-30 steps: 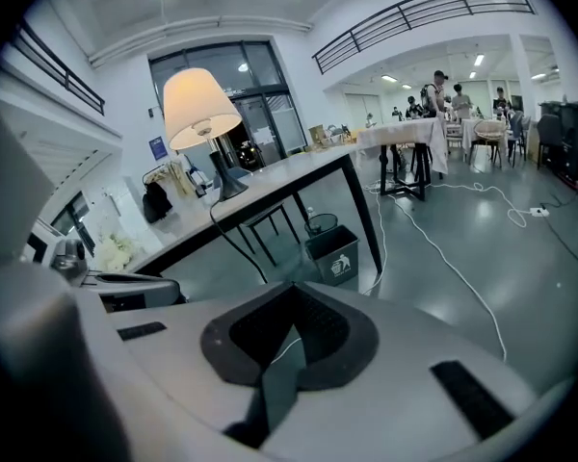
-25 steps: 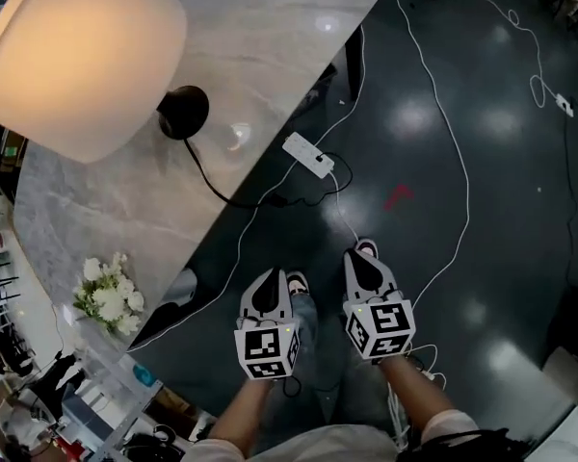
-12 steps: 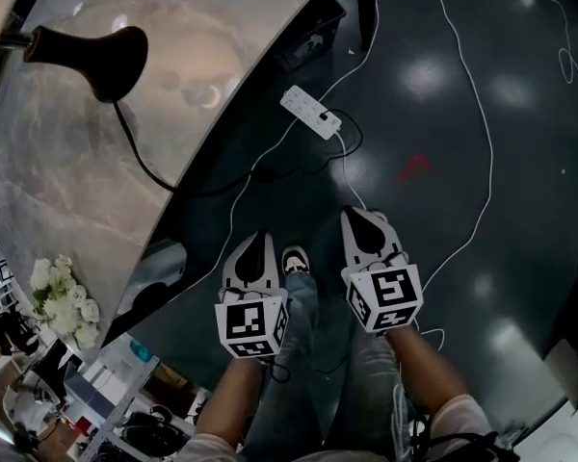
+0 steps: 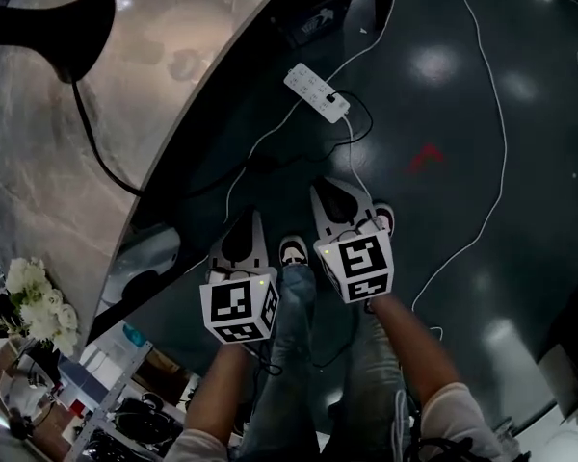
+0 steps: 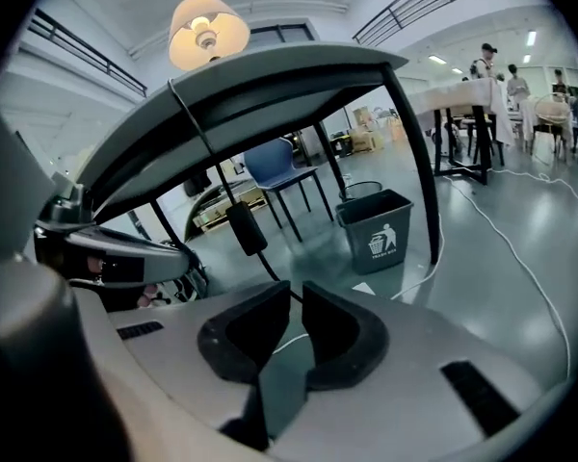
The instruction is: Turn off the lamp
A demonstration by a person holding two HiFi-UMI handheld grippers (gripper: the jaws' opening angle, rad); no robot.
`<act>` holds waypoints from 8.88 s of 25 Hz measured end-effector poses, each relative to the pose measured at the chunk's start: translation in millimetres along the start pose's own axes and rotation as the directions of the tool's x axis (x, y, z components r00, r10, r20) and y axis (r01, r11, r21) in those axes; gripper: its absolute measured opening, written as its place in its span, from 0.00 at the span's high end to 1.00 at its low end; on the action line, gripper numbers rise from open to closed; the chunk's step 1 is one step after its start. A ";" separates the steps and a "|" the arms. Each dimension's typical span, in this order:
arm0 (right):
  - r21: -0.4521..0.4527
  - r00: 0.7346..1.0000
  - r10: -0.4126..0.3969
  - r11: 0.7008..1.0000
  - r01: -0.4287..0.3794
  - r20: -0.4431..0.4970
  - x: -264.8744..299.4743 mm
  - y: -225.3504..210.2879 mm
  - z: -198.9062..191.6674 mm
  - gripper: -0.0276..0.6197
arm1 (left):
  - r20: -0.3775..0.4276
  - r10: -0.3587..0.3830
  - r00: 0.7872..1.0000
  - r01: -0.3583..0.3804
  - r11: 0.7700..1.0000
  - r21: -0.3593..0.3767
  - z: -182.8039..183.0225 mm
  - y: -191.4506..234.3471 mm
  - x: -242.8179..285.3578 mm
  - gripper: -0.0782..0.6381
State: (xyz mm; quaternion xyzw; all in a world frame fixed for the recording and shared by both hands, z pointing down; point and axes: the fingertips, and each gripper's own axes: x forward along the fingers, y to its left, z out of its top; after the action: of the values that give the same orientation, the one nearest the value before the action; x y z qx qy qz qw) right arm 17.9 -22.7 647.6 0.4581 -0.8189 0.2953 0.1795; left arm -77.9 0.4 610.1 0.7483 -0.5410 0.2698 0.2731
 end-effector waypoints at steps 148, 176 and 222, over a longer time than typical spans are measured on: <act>-0.243 0.948 0.307 0.917 -0.317 -0.081 -84.6 71.5 24.3 0.93 | 0.104 -0.225 0.969 0.234 0.969 -0.081 88.9 -61.9 -84.3 0.77; -0.108 0.970 0.166 0.977 -0.186 -0.176 15.9 41.4 1.4 0.93 | 0.007 -0.114 0.993 0.113 0.979 -0.168 26.9 -13.8 -94.9 0.88; 0.155 0.998 0.035 0.987 -0.041 0.043 -197.3 128.6 243.5 0.96 | 0.301 -0.035 0.953 0.084 0.985 -0.152 247.4 -29.2 -260.9 0.88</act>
State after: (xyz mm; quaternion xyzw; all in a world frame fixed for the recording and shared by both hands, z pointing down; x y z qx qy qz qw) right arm 3.8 -1.2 309.8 0.4607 -0.8055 0.3524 0.1211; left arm -93.4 7.6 249.7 0.7715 -0.5732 0.1005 0.2570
